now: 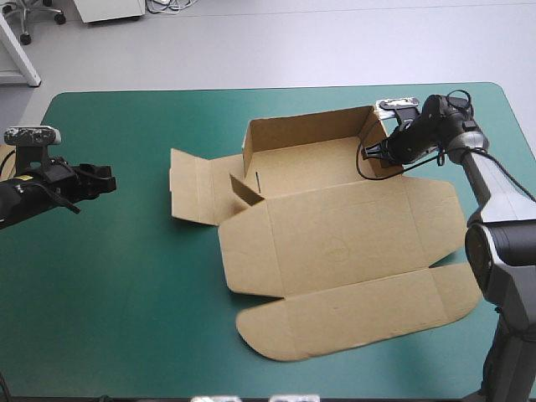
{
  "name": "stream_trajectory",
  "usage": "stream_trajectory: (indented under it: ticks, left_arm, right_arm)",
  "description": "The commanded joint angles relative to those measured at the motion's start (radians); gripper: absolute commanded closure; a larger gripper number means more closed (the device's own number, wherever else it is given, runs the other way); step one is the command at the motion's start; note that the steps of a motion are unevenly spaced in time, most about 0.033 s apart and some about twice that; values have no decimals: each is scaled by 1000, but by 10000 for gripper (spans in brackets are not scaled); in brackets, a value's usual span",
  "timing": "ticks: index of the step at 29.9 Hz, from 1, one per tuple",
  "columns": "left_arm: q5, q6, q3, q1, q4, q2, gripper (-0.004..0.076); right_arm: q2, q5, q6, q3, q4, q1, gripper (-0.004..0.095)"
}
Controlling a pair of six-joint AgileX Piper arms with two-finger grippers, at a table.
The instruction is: Fold the box
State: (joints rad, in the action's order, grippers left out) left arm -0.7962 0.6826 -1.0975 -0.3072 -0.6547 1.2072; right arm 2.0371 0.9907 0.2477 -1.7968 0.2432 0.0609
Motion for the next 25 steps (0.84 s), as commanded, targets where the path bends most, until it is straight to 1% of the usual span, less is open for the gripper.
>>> stream_trajectory:
  ticks: [1, 6, 10, 16, 22, 25]
  left_arm:
    - [36, 7, -24, 1, -54, -21, 375]
    - [36, 7, -24, 1, -54, -21, 375]
    - [36, 5, -24, 1, -54, -21, 375]
    - [86, 5, -24, -2, -51, -21, 375]
    - [133, 1, -24, -2, -38, 15, 375]
    - [135, 1, -24, -2, -51, 53, 375]
  right_arm:
    - [-51, -58, 9, -31, 13, -1, 922]
    - [-54, -90, -30, -35, 17, -1, 922]
    - [-57, -90, -38, -56, 41, -7, 923]
    - [-113, -113, 34, -82, 176, -41, 923]
    - [-202, -124, 86, -82, 253, -95, 923]
    - [-251, -129, 151, -82, 376, -140, 923]
